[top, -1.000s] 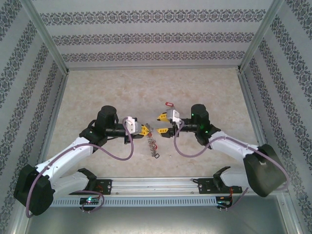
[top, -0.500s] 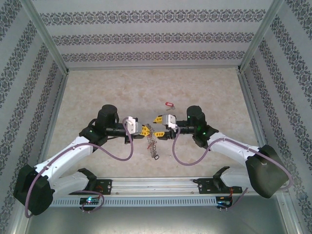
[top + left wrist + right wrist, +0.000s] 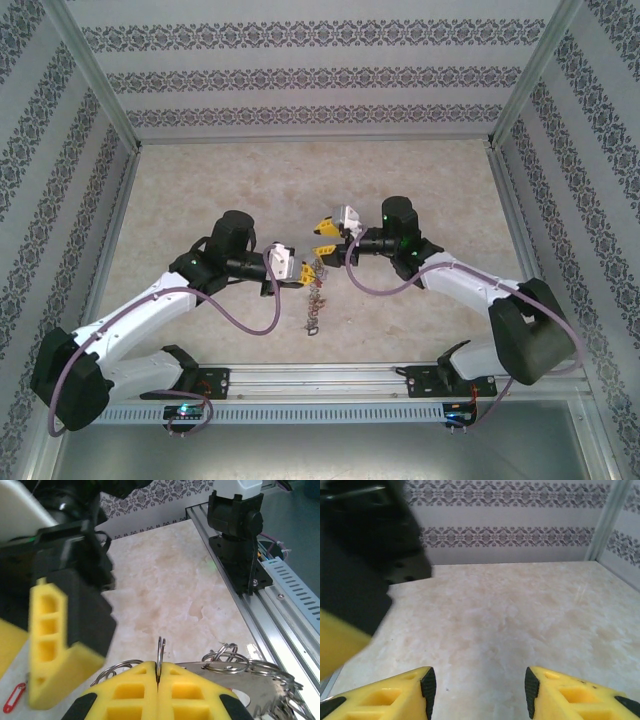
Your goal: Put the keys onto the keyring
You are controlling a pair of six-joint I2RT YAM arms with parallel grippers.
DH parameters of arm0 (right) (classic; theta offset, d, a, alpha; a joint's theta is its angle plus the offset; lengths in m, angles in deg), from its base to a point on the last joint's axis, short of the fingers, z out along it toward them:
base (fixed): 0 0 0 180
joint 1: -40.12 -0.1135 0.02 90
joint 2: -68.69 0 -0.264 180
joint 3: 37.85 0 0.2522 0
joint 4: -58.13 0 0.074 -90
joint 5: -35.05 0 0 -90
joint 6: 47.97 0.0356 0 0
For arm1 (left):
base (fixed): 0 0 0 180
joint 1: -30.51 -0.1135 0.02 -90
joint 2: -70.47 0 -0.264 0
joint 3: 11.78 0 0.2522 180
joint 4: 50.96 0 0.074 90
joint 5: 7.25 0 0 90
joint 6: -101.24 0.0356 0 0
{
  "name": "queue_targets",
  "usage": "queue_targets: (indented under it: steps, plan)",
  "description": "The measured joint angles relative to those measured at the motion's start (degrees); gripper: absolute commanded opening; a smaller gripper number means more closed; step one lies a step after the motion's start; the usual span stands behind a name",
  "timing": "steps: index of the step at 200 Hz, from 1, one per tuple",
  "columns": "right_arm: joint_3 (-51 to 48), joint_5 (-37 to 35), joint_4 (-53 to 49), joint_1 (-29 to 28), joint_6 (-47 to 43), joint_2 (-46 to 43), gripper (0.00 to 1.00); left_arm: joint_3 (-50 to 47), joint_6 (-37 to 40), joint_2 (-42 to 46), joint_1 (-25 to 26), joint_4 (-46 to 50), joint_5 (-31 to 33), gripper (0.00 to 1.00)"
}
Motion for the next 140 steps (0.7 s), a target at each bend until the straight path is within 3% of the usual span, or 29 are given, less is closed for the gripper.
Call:
queue_targets:
  steps: [79, 115, 120, 128, 140]
  plan:
    - [-3.6, -11.3, -1.7, 4.8, 8.1, -2.4, 0.52, 0.2, 0.1, 3.5, 0.9, 0.8, 1.3, 0.0]
    - [-5.9, -21.6, -2.8, 7.0, 9.6, -7.9, 0.54, 0.2, -1.6, 3.6, 0.9, -0.1, 3.3, 0.0]
    - [-6.1, -23.3, -2.7, 7.4, 10.1, -8.5, 0.58, 0.2, -1.8, 3.6, 0.9, -0.4, 3.5, 0.0]
    - [-6.7, -26.5, -2.5, 8.2, 11.7, -9.4, 0.95, 0.2, -2.1, 3.6, 0.9, -0.7, 4.2, 0.0]
    - [-7.6, -32.1, -2.5, 9.3, 14.4, -10.6, 0.98, 0.2, -2.5, 3.5, 0.9, -1.0, 5.0, 0.0]
